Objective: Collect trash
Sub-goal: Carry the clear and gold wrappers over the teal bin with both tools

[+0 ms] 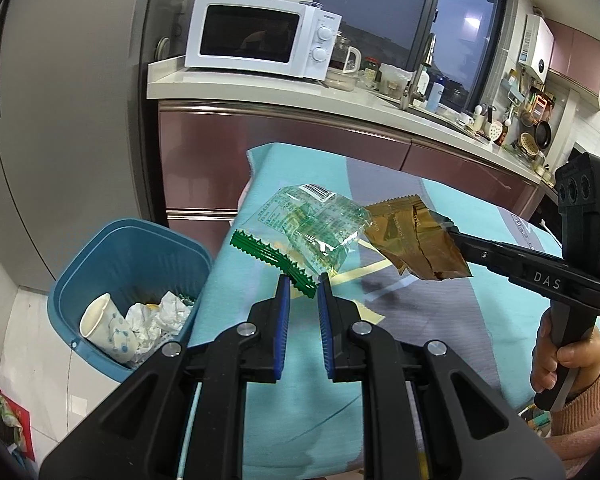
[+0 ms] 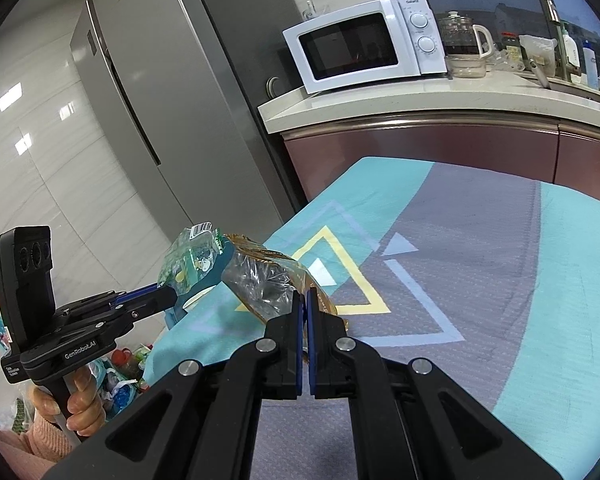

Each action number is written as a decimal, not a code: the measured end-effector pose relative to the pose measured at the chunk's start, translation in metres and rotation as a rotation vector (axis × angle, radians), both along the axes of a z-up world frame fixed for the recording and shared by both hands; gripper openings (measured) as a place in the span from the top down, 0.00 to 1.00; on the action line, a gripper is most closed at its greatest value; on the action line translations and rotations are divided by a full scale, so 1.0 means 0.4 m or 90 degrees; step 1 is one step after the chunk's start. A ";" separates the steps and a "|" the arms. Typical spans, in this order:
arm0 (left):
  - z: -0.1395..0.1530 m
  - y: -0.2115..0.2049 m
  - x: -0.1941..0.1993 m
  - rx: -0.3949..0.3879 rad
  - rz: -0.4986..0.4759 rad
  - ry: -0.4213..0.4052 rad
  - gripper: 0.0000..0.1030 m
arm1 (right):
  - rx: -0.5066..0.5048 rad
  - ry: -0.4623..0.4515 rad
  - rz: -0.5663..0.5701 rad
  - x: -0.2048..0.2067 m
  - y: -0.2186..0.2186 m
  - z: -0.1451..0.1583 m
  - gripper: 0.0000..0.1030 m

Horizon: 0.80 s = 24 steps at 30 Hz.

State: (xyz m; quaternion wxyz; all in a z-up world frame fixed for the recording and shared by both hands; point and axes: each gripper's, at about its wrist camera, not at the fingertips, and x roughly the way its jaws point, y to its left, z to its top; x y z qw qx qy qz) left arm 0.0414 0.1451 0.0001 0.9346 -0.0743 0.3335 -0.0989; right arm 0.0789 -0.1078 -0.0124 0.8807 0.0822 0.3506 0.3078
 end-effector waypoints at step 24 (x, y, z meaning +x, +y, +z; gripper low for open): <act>0.001 0.079 -0.022 0.008 0.051 0.001 0.86 | 0.004 0.009 0.036 0.029 0.083 0.004 0.99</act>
